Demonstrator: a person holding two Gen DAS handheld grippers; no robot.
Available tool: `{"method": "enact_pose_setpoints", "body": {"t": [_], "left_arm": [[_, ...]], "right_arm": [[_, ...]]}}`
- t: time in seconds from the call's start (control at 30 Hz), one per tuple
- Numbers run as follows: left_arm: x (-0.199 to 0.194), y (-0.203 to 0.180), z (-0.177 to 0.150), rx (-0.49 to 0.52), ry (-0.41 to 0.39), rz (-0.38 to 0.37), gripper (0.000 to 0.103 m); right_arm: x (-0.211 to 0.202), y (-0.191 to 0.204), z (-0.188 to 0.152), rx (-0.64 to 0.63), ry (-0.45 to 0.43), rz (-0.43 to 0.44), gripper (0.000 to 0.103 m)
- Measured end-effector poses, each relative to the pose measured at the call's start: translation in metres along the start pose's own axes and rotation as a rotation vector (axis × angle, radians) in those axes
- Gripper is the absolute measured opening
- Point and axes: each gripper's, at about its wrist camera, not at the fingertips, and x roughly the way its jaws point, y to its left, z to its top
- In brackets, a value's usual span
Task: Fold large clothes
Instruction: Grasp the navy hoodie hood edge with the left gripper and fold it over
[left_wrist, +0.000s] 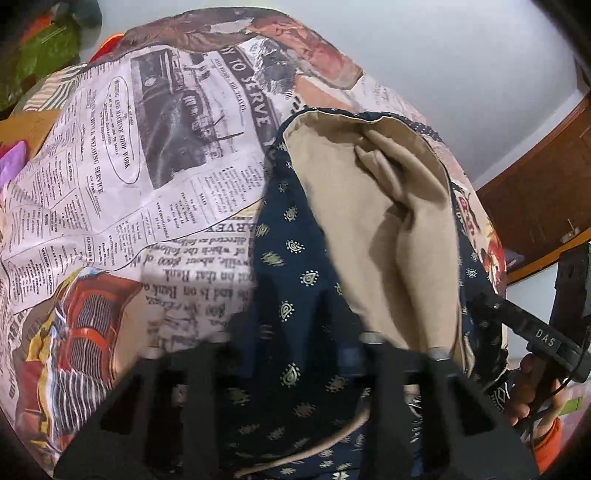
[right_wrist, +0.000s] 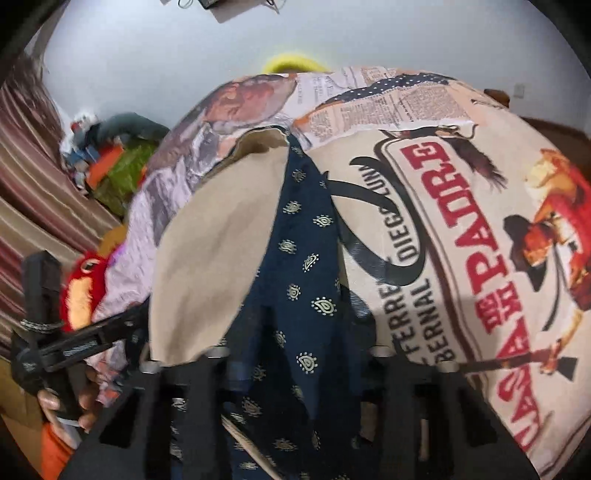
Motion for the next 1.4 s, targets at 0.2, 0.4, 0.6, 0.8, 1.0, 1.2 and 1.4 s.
{"method": "enact_pose_setpoints", "body": {"t": [0.2,0.4,0.6,0.8,1.0,1.2,1.4], "left_arm": [[-0.044,-0.022,-0.011,0.089,-0.043,-0.013,0.004],[-0.100,-0.037,-0.058,0.171,-0.030,-0.053,0.004],[-0.116,-0.034,-0.130,0.220,0.073,-0.055,0.004],[-0.111,-0.017,-0.180,0.228,0.153,0.030,0.006],[-0.141,-0.006,-0.180,0.209,0.124,0.058,0.022],[-0.172,-0.012,-0.139,0.200,-0.033,0.067,0.063],[-0.148,-0.011,-0.096,0.197,-0.076,0.126,0.067]], "right_arm": [[-0.025,0.026,-0.016,-0.113,-0.026,0.030,0.006],[-0.078,0.054,-0.055,-0.238,-0.036,0.057,0.005],[-0.117,0.059,-0.120,-0.290,-0.009,0.044,0.005],[-0.125,0.049,-0.173,-0.311,0.043,-0.049,0.006],[-0.141,0.038,-0.172,-0.261,0.105,-0.044,0.007],[-0.162,0.051,-0.143,-0.237,-0.002,-0.039,0.075],[-0.145,0.073,-0.104,-0.259,-0.069,-0.038,0.081]]}}
